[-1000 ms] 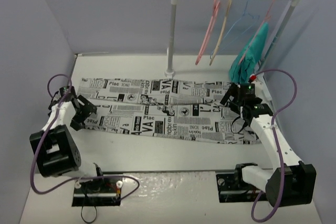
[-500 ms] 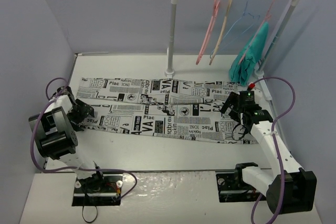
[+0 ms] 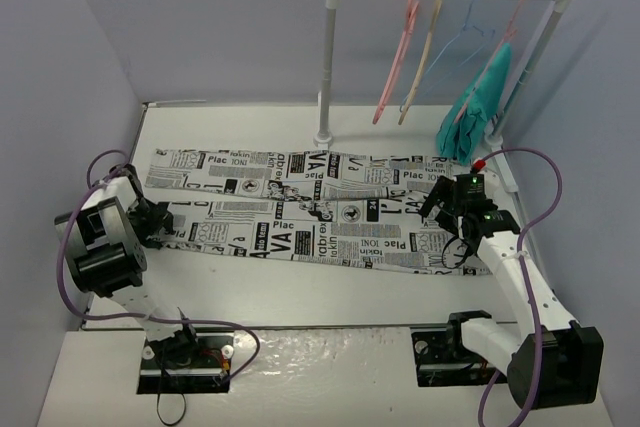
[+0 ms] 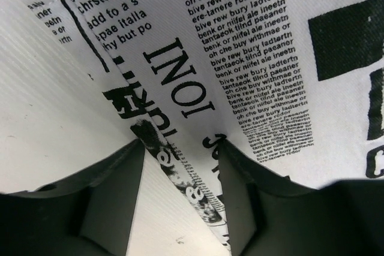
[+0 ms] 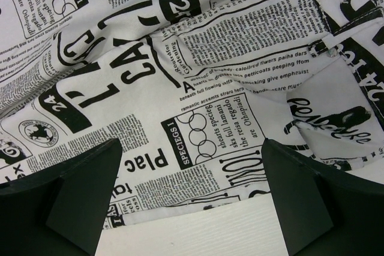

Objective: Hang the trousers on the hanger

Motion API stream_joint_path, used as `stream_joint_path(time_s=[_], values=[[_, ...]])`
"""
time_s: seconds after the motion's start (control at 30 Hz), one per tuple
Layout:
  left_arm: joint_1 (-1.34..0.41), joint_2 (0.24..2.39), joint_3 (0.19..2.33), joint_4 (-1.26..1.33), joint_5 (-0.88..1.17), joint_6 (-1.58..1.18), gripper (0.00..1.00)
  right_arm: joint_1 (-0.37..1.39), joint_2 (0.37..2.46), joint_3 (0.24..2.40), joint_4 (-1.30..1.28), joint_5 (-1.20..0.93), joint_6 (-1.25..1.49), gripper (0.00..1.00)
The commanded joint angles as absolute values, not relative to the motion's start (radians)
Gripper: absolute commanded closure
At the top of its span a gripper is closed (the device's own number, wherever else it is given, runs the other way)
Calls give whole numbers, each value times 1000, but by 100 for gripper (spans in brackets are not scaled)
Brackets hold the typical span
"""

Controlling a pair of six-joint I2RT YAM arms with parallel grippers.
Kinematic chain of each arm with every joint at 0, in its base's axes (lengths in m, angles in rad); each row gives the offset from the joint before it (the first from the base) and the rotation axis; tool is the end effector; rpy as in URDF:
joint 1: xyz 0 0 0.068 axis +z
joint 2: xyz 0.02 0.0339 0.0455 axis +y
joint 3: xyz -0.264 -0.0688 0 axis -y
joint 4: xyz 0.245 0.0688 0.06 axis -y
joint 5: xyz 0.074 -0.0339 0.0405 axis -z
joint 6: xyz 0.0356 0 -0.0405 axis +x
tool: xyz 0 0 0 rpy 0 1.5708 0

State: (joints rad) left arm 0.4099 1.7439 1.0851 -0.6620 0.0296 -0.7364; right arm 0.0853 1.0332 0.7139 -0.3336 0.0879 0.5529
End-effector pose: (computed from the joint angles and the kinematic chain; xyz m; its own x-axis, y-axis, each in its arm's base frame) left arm 0.2967 0.1278 0.1648 -0.3954 -0.9038 -0.1640 -0.8870 0.4220 -0.1874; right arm 0.2227 0.0159 0.2538 -0.5232 0.4803 -0.7040 0.3048 0.8769 0.3718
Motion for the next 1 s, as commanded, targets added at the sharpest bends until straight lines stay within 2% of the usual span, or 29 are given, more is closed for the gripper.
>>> stream_joint_path(time_s=[0.0, 0.13, 0.43, 0.73, 0.97], values=[[417, 1809, 1059, -666, -6, -733, 68, 78, 1044, 708, -326, 87, 583, 0], [417, 1826, 1066, -658, -9, -708, 100, 74, 1065, 703, -336, 92, 608, 0], [417, 1679, 1077, -642, 61, -675, 100, 50, 1140, 704, -506, 227, 780, 0], [414, 1549, 1020, -587, 127, -681, 100, 47, 1151, 689, -641, 258, 979, 0], [419, 1541, 998, -568, 158, -687, 100, 7, 1192, 636, -625, 246, 1050, 0]])
